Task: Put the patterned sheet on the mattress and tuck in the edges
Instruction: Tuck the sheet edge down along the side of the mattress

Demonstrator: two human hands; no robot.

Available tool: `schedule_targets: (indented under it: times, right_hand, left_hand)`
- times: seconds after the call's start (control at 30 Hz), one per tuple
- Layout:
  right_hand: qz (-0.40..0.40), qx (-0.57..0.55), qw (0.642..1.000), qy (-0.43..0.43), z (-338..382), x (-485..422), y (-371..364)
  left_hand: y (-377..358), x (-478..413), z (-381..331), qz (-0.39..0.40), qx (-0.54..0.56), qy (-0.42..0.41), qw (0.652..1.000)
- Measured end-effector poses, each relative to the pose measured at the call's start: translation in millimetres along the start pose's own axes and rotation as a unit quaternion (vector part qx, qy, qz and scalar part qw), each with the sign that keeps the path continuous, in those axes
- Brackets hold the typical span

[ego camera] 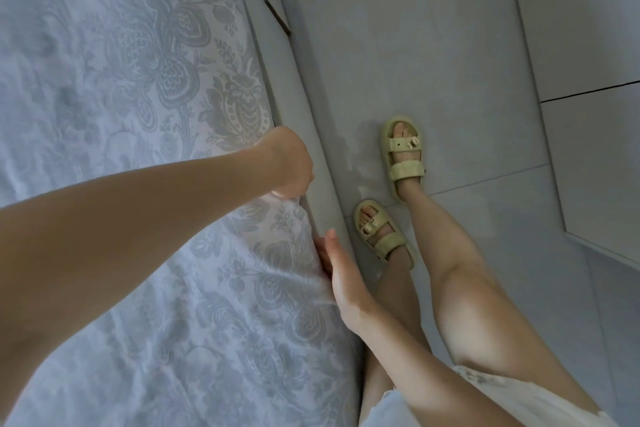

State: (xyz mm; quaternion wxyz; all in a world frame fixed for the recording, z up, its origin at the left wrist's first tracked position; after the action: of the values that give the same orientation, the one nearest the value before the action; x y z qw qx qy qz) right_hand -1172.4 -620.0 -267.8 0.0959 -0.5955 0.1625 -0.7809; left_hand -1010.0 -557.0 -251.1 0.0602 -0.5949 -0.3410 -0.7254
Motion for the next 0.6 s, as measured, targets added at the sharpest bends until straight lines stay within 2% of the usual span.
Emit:
schedule_targets:
  times: [0.17,0.27,0.37,0.47,0.5,0.53,0.6]
  right_hand:
    - [0.053,0.010,0.994,-0.093,-16,-30,-6]
    - [0.059,0.010,0.992,-0.115,-29,-34,-1]
    - [0.045,0.043,0.988,-0.145,-53,-22,16]
    - [0.025,0.072,0.981,-0.178,-70,2,45]
    - [0.022,0.107,0.982,-0.155,-58,16,51]
    - [-0.011,0.122,0.984,-0.131,-62,18,67]
    - [-0.178,0.206,0.962,-0.033,-49,28,102]
  left_hand:
    - [1,-1,3,-0.011,0.044,0.021,0.999]
    - [10,5,5,-0.125,0.104,0.013,0.987]
    - [15,18,-25,-0.213,0.103,-0.060,0.970]
    - [-4,29,-77,-0.172,0.089,-0.129,0.973]
    - [-12,32,-92,-0.150,0.090,-0.134,0.975]
    - [-19,33,-102,-0.131,0.097,-0.131,0.978]
    - [-24,31,-110,-0.135,0.099,-0.101,0.981]
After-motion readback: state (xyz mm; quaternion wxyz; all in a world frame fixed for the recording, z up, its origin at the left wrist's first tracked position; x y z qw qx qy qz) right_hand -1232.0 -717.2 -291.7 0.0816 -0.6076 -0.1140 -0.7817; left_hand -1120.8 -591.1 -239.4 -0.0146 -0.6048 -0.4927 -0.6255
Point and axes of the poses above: each hand's wrist, its own x-axis away from the middle knuckle, its own y-axis out of the back of the hand, z = x × y, the point moved 7 cm from there along -x, towards the middle knuckle, and after that the axes turned 6 degrees about -z, right-handed, at the moved point
